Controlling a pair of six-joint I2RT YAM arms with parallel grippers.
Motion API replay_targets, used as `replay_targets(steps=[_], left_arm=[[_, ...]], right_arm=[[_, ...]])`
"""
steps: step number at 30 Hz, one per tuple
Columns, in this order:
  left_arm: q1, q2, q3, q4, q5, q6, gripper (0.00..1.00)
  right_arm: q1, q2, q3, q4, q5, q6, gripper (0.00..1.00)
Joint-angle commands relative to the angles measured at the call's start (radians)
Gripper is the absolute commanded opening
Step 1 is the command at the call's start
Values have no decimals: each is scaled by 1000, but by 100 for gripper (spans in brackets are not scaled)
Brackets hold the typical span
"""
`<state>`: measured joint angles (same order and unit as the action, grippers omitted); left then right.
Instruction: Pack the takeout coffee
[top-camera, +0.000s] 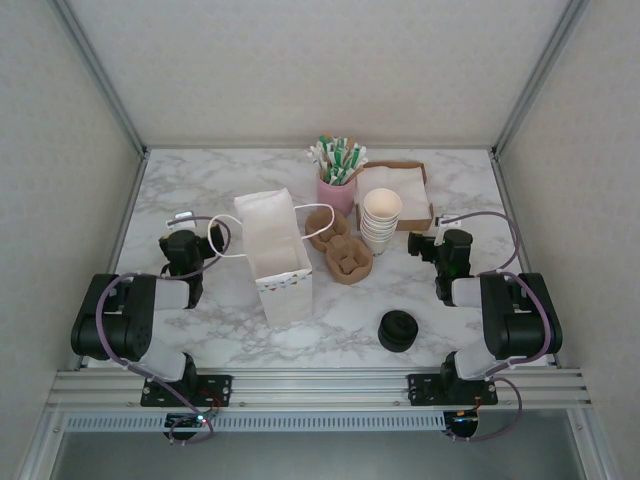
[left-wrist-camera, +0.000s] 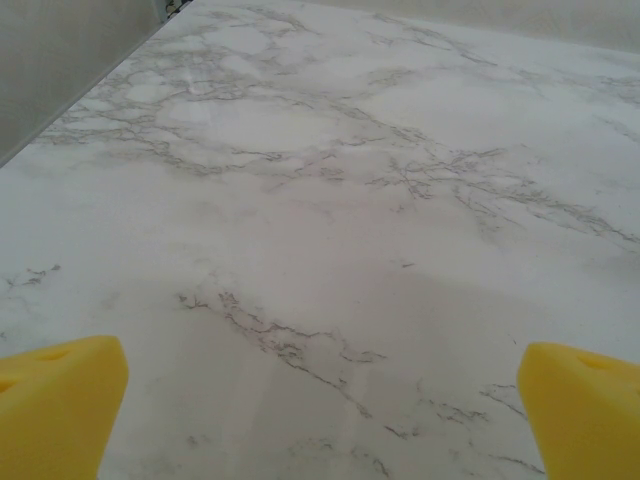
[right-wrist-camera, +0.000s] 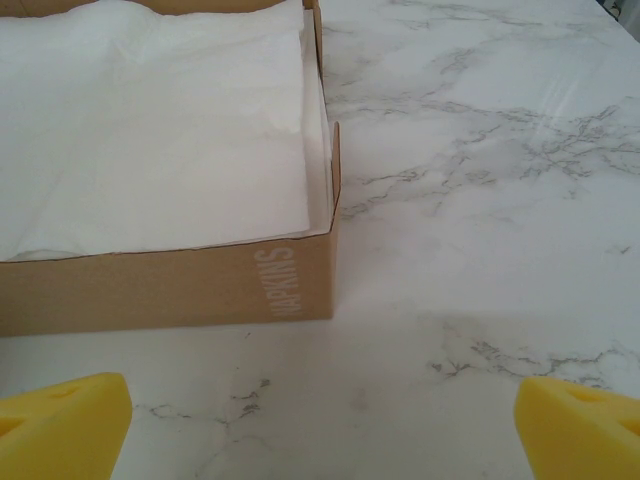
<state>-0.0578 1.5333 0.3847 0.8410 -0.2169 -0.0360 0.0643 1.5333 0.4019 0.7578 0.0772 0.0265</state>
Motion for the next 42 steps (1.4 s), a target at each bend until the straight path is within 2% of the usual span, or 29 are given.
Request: replay_targets(steps=[1,6,8,10,15,16,18,20,21,22,23,25,28,30,33,36,39,42], left_arm=[[-5,3,10,18,11,11,100],[-8,-7,16,8,0,11,100],[-19,-83,56,-126,-39,11,100],[-28,-176,105,-324,-98,-16,100],[-34,-393,29,-349,-155,-97,100],[-34,-441,33,-395,-186,-145,100],[-31,-529,95,-600,-281,-289,100],[-30,-583,203,-905,-426,-549,100],[-28,-603,256,-1085,-498,-710,100],[-22,-622,296,-1155,-479,-741,100],[-19,-642,317,-1168,-402,-706,100],[-18,-697,356,-1197,-225,-722,100],[-19,-765,430,-1262,-55,-775,100],[-18,-805,484,-1313,5,-765,100],[-19,-864,551,-1376,72,-748,100],[-21,-911,593,-1375,202,-644,100],[-27,-930,580,-1336,330,-483,100],[-38,-942,495,-1278,357,-466,100]], right_arm=[[5,-10,21,4,-6,-10,99],[5,-37,22,-41,4,-10,99],[7,-98,60,-119,33,-4,99],[7,-150,-7,-76,56,7,99],[7,-365,-9,-273,39,17,99],[7,-418,5,-336,24,33,99],[5,-514,47,-465,27,112,99],[5,-605,105,-657,124,280,99],[6,-651,147,-801,219,419,99],[4,-692,177,-924,306,525,99],[-1,-727,191,-991,328,558,99],[-11,-802,205,-1044,270,562,99],[-13,-863,241,-1120,196,643,99],[-13,-866,294,-1215,185,700,99],[-13,-845,379,-1326,142,693,99],[-13,-802,469,-1424,114,693,99],[-13,-749,550,-1487,42,674,99],[-12,-694,626,-1508,-95,637,97]])
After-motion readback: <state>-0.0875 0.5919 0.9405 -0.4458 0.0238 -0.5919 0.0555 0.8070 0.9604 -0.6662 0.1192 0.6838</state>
